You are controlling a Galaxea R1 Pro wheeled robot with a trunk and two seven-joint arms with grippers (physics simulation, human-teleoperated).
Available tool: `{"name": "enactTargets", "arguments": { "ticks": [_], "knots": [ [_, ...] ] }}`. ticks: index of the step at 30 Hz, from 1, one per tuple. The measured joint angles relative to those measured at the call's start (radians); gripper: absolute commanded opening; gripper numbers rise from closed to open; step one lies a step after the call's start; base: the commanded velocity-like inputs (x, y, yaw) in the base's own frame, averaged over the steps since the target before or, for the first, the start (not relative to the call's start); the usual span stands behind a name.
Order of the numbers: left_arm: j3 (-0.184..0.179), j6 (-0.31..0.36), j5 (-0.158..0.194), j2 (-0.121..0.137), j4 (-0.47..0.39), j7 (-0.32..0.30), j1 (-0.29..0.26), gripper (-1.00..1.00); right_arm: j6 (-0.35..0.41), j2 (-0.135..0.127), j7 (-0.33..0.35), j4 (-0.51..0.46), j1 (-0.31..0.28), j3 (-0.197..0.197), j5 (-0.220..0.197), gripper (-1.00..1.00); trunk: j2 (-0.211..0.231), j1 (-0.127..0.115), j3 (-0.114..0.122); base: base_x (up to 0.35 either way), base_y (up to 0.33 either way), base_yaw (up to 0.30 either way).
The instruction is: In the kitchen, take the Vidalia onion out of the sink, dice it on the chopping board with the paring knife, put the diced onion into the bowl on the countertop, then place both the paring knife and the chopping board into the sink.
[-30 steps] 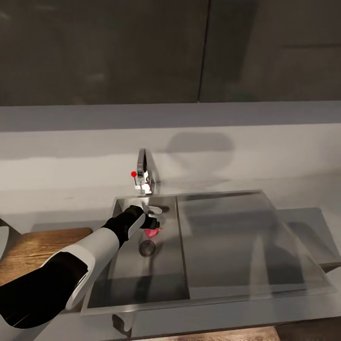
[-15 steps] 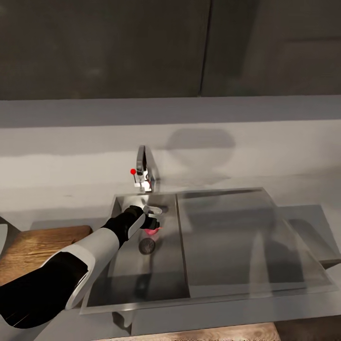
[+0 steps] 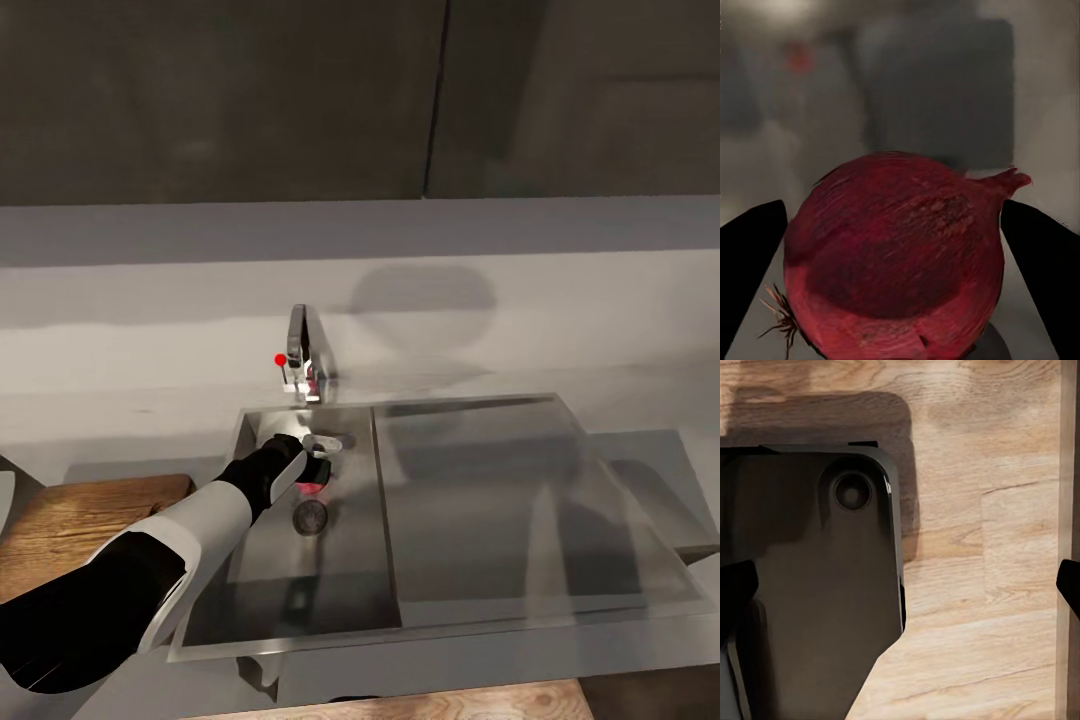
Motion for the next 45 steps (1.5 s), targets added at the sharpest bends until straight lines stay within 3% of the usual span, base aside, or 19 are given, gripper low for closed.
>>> {"name": "enactTargets", "arguments": {
  "ticks": [15, 29, 45],
  "knots": [
    [-0.001, 0.000, -0.003, 0.002, -0.008, 0.002, 0.000, -1.00, 0.001, 0.000, 0.000, 0.000, 0.000, 0.000, 0.000, 1.00, 0.000, 0.000, 0.003, 0.000, 0.000, 0.000],
    [0.001, 0.041, -0.004, 0.007, -0.124, 0.008, 0.000, -1.00, 0.001, 0.000, 0.000, 0.000, 0.000, -0.001, 0.000, 1.00, 0.000, 0.000, 0.024, -0.009, 0.000, 0.000],
    [0.001, 0.078, -0.005, 0.011, -0.155, 0.009, 0.001, -1.00, 0.001, 0.000, 0.000, -0.001, 0.000, -0.001, 0.000, 1.00, 0.000, 0.001, 0.050, -0.259, 0.028, 0.000]
  ]
}}
